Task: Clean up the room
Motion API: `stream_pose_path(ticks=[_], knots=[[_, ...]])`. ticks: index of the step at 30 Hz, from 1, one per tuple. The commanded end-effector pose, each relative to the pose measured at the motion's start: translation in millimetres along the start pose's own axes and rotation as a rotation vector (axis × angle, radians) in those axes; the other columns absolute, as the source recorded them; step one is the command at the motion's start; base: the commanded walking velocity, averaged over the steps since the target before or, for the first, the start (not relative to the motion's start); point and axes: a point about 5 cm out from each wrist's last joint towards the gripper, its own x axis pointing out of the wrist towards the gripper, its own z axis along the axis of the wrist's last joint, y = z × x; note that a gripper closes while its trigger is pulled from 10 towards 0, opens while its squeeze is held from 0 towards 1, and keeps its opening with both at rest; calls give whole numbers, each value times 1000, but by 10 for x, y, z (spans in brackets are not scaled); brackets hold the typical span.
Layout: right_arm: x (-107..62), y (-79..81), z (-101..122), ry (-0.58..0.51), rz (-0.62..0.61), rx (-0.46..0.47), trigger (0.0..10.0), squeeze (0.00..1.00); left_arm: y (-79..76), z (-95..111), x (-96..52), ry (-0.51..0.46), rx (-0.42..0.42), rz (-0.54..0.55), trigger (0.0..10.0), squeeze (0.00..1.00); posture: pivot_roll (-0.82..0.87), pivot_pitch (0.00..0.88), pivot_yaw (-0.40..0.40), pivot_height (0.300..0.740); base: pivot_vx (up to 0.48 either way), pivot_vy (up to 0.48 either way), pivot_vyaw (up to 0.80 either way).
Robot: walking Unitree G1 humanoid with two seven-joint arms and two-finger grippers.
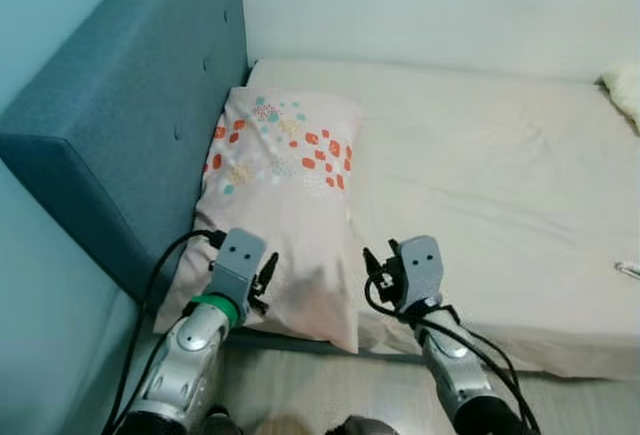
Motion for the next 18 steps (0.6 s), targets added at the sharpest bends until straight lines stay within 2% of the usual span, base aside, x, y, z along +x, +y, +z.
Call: stream_pose_path(ticks=[1,18], knots=[[-62,-39,-85,36,-16,3,10000,0,-72,-40,-9,13,0,-22,10000,0,-16,0,4,740,0,-480,0],[-63,-33,-89,38,-18,5,10000,0,-64,-41,-4,15,1,-24,10000,0,-15,0,6,740,0,-480,0]])
